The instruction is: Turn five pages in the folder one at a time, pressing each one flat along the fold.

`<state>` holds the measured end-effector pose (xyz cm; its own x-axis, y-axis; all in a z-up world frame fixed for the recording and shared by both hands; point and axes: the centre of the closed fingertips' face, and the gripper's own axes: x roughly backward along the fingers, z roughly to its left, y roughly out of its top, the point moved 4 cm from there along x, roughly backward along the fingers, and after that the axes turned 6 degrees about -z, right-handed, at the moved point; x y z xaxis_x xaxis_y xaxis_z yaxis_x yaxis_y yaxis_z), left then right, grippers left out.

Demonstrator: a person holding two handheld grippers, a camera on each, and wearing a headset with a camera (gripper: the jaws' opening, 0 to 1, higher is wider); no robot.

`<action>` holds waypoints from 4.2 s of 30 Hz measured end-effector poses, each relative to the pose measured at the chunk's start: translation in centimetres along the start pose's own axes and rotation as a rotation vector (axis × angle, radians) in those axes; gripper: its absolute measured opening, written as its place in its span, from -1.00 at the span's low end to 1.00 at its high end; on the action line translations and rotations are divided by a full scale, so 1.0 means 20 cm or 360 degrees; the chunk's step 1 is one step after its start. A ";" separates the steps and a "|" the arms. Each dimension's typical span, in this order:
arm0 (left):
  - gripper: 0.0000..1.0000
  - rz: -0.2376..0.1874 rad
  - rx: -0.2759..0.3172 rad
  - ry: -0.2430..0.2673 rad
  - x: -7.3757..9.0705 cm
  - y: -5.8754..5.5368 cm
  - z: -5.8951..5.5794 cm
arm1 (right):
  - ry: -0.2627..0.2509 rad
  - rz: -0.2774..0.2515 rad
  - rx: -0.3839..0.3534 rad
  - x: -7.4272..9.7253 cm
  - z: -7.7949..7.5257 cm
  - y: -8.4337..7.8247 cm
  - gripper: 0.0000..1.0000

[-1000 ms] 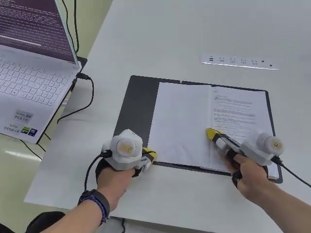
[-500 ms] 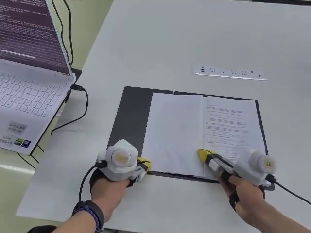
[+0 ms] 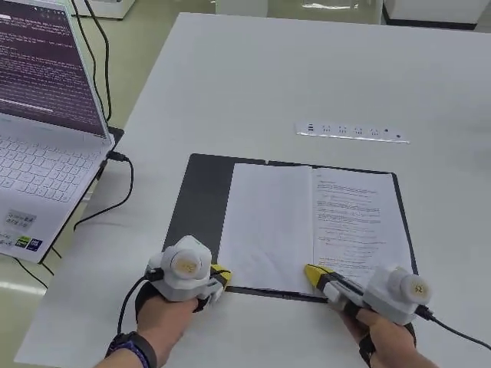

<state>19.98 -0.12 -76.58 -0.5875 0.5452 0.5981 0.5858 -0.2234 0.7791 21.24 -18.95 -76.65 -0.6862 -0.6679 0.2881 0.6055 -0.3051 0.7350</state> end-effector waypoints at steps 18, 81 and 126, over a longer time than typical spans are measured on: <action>-1.00 0.0007 0.0003 0.0002 0.00 0.00 0.00 | 0.0024 0.0070 0.0026 0.07 0.04 -0.06 -1.00; -0.35 -0.0322 0.0021 0.0179 0.37 0.48 -0.11 | -0.0167 -0.0070 0.0215 0.61 -0.08 0.37 -0.26; 0.39 -0.0218 -0.0087 0.0117 0.57 0.42 -0.22 | -0.0303 -0.0114 0.0377 0.93 -0.01 0.43 0.41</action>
<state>15.78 0.71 -62.42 -0.7002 0.5135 0.4961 0.4672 -0.1959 0.8622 13.74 -34.19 -64.98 -0.8006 -0.5044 0.3235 0.4573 -0.1654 0.8738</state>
